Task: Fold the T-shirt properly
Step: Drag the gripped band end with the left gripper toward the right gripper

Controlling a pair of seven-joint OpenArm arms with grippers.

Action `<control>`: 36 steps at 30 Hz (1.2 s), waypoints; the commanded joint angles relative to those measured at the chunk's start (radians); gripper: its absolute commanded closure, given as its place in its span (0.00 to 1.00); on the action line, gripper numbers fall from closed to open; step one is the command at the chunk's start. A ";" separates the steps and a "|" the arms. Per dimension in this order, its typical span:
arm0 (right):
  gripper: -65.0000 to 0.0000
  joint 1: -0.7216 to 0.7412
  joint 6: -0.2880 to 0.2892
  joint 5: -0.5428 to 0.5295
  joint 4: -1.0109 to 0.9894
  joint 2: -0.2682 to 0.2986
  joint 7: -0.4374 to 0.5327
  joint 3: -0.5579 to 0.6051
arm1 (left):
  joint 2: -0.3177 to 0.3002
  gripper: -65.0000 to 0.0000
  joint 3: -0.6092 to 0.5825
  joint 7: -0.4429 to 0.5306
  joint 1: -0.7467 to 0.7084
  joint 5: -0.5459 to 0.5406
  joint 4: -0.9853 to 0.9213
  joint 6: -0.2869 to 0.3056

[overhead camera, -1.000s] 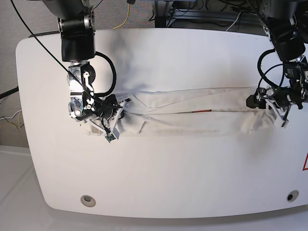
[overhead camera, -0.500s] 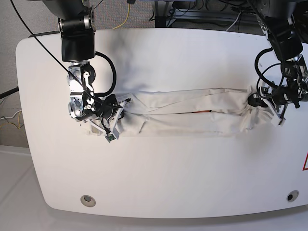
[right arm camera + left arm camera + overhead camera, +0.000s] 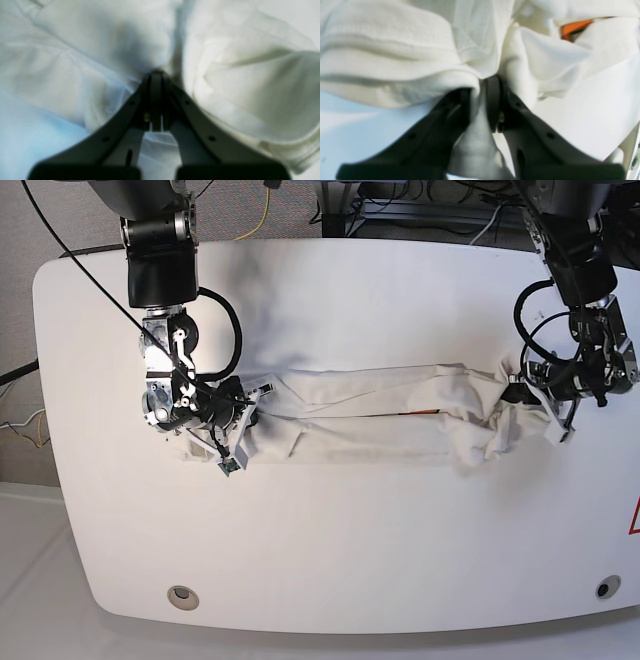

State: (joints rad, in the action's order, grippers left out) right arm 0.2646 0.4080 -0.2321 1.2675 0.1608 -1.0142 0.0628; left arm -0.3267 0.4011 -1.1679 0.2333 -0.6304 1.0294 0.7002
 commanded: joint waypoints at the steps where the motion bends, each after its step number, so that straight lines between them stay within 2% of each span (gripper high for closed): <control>1: 1.00 -0.023 0.002 0.044 -0.022 0.001 -0.096 0.006 | -0.009 0.90 -0.003 -0.042 0.011 0.031 0.052 -0.002; 10: 1.00 -0.023 0.002 0.044 -0.025 0.001 -0.096 0.006 | -0.009 0.89 -0.001 -0.073 0.034 -0.064 0.162 -0.002; 25: 1.00 -0.021 0.002 0.041 -0.022 0.000 -0.094 0.006 | -0.039 0.89 -0.011 -0.071 0.054 -0.426 0.167 -0.002; 32: 1.00 -0.021 0.002 0.043 -0.022 0.000 -0.094 0.006 | -0.033 0.89 -0.077 -0.070 0.093 -0.529 0.162 -0.002; 36: 1.00 -0.021 0.002 0.041 -0.022 0.000 -0.094 0.006 | 0.005 0.89 -0.097 -0.068 0.099 -0.560 0.162 -0.002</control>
State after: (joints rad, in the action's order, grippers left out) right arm 0.2646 0.4080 -0.2325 1.2675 0.1604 -1.0130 0.0628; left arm -0.3286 0.3054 -1.2549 0.3115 -1.1572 1.1736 0.6960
